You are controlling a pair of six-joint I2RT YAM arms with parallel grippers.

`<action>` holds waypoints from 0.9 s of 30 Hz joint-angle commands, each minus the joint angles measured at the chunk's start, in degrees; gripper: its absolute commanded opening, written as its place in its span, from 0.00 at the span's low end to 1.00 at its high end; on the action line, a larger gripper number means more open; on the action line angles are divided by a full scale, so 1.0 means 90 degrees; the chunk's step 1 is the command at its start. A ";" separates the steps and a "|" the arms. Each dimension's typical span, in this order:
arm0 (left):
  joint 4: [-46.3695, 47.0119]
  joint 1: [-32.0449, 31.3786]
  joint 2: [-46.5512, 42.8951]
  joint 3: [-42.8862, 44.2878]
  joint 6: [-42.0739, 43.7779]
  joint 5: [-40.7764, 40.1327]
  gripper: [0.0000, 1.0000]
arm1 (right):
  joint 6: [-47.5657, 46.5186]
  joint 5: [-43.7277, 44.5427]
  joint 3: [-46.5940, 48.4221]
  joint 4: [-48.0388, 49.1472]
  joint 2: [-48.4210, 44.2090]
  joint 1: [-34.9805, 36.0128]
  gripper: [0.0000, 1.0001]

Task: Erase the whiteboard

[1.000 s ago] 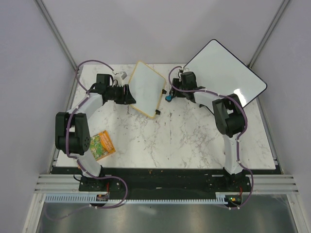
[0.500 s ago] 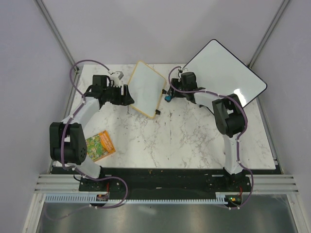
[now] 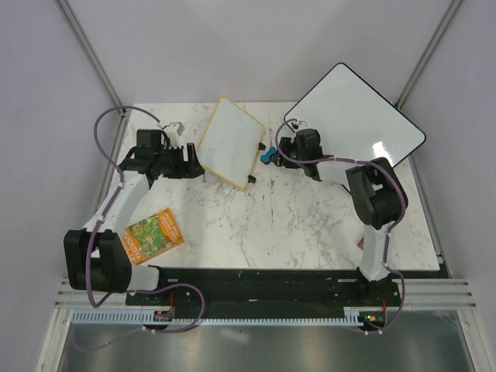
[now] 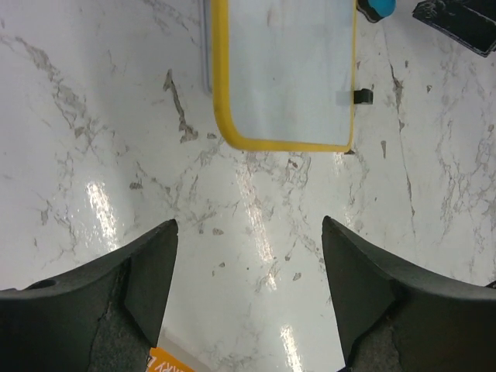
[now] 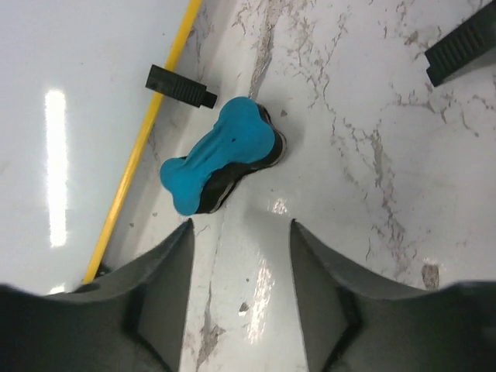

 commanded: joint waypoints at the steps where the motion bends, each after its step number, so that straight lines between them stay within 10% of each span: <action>1: -0.0481 0.0026 -0.0649 -0.0362 -0.0321 -0.0225 0.80 | 0.0218 -0.0123 -0.0721 0.0787 -0.0689 0.0160 0.51; 6: -0.0180 0.0035 -0.1148 -0.1045 -0.0341 -0.0137 0.81 | 0.0346 -0.0201 -0.0899 0.0963 -0.0554 0.0530 0.00; 27: -0.0266 0.0211 -0.0738 -0.0783 -0.0263 0.0312 0.79 | 0.0150 0.0209 0.0498 -0.0140 0.0609 0.1430 0.00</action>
